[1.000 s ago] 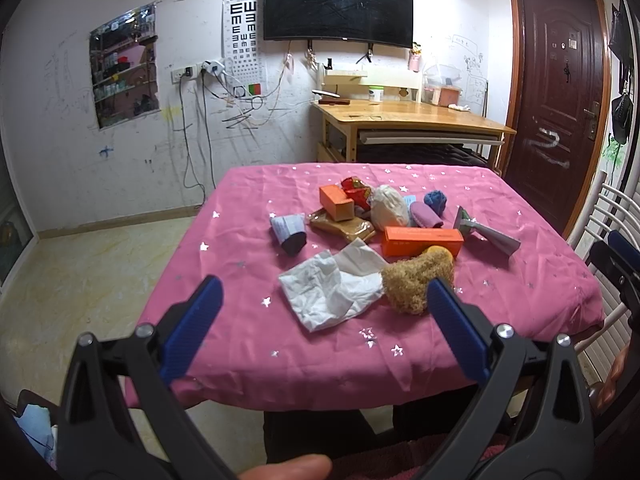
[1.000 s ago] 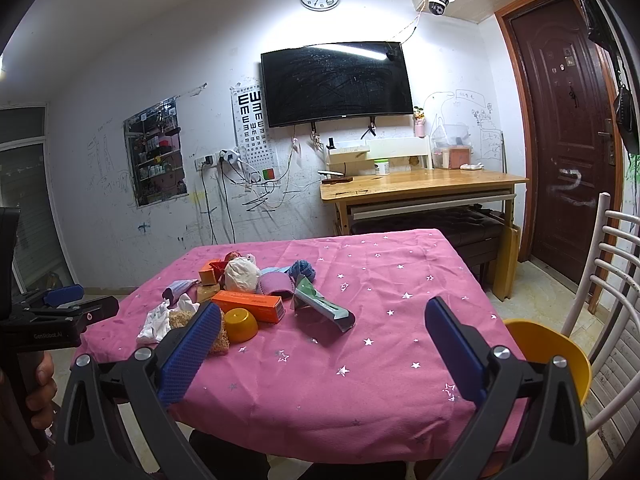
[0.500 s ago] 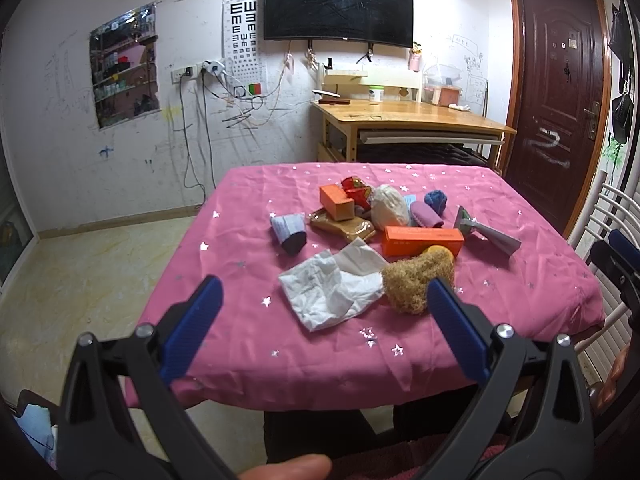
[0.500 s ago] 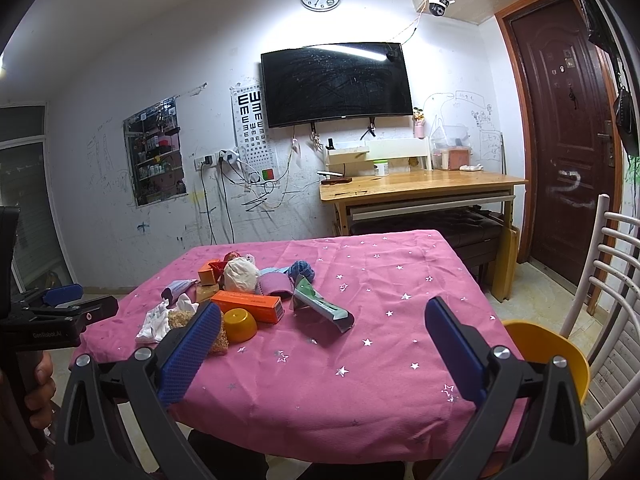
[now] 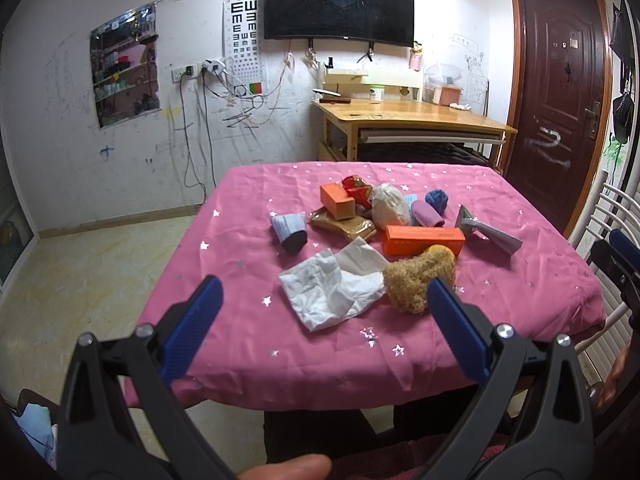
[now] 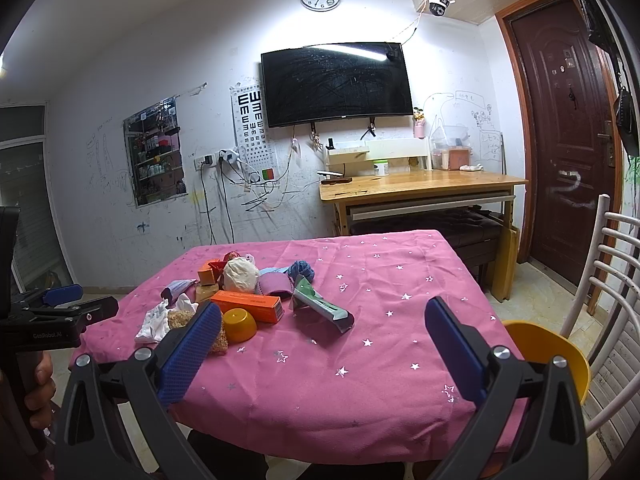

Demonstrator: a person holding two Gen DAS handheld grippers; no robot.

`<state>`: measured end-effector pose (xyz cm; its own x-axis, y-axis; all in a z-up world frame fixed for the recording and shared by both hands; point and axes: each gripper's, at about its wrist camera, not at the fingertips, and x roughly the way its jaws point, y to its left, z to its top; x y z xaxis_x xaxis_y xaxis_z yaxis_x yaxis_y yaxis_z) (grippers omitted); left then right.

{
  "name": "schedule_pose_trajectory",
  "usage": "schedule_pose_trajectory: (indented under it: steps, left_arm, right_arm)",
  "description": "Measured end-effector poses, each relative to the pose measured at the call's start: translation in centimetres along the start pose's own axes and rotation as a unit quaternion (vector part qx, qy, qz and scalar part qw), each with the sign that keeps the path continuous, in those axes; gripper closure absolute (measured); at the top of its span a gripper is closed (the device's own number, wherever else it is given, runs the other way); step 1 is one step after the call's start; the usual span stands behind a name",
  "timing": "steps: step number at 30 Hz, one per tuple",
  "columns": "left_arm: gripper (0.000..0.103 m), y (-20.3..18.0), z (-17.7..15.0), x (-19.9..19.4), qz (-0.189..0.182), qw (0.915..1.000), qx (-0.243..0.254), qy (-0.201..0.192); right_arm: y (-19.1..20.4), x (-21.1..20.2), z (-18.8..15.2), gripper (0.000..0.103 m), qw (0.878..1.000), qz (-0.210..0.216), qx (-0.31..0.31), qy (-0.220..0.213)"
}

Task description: Collect trash

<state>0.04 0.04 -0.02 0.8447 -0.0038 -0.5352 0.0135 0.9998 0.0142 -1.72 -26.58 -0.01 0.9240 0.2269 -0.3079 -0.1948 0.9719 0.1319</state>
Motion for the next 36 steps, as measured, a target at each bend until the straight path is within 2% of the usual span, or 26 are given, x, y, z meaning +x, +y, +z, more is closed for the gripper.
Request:
schedule_pose_trajectory:
  steps: [6, 9, 15, 21, 29, 34, 36]
  left_arm:
    - [0.005, 0.5, 0.1, 0.3, 0.001, 1.0, -0.004, 0.004]
    - [0.005, 1.1, 0.2, 1.1, -0.01, 0.9998, -0.01, 0.013]
    - [0.005, 2.4, 0.1, 3.3, -0.007, 0.9994, -0.018, 0.03]
    - [0.005, 3.1, 0.1, 5.8, -0.005, 0.9984, -0.018, 0.054]
    - [0.006, 2.8, 0.5, 8.9, -0.013, 0.9968, -0.013, 0.077]
    - [0.027, 1.9, 0.4, 10.6, -0.023, 0.9955, -0.002, 0.092]
    - [0.032, 1.9, 0.3, 10.9, -0.029, 0.9951, 0.0, 0.095]
  right_arm:
    - [-0.2, 0.6, 0.3, 0.007, 1.0, 0.001, -0.002, 0.007]
    - [-0.3, 1.6, 0.6, 0.008, 1.0, -0.002, -0.01, 0.015]
    - [-0.1, 5.2, 0.5, 0.007, 0.998, -0.007, -0.032, 0.052]
    - [-1.5, 9.2, 0.4, 0.008, 0.995, 0.001, -0.019, 0.094]
    - [-2.2, 12.4, 0.0, 0.008, 0.991, 0.001, -0.019, 0.131]
    - [-2.5, 14.0, 0.0, 0.008, 0.988, 0.001, -0.016, 0.156]
    - [-2.6, 14.5, 0.0, 0.008, 0.986, 0.003, -0.015, 0.165]
